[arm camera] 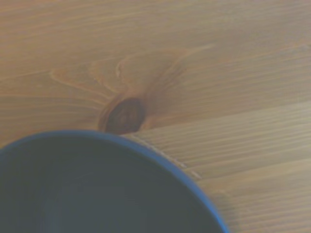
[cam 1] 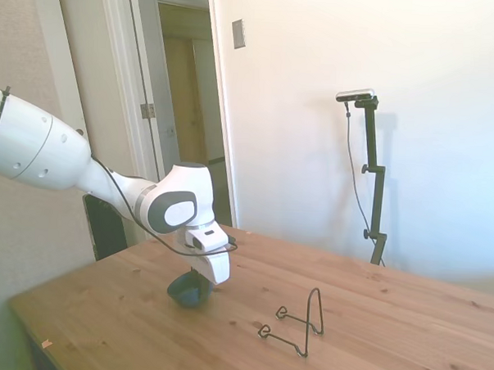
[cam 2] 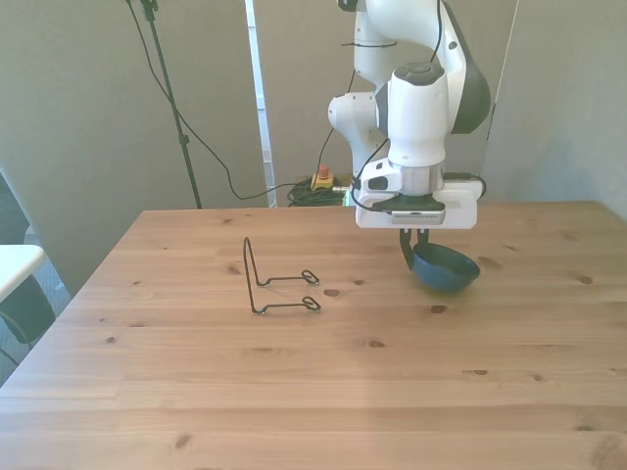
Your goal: Unload the bowl
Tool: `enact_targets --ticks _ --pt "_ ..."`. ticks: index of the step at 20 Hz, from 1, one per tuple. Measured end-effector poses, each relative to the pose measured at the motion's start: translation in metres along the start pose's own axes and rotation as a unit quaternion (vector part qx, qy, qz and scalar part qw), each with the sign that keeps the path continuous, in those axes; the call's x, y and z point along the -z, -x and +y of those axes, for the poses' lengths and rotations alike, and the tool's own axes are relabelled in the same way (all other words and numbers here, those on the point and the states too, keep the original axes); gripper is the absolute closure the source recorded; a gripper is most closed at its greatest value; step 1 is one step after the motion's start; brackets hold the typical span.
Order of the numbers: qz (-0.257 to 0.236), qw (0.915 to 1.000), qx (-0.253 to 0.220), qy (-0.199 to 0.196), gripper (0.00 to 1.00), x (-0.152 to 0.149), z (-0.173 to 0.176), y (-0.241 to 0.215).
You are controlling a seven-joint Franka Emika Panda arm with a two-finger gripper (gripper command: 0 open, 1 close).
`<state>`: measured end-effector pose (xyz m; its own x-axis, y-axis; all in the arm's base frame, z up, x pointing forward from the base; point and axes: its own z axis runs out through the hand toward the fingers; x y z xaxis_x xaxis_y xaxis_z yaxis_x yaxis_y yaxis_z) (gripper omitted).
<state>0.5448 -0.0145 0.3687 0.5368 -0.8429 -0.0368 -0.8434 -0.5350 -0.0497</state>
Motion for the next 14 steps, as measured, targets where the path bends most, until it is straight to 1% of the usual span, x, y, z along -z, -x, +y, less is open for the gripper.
enact_targets --ticks 4,10,14 --pt "-0.004 1.0 -0.002 0.002 0.0 -0.002 0.001 -0.006" --pt "-0.007 0.9999 0.003 0.008 0.0 -0.008 0.01 -0.013" --pt "-0.001 1.0 -0.003 0.003 0.0 -0.002 0.019 -0.017"
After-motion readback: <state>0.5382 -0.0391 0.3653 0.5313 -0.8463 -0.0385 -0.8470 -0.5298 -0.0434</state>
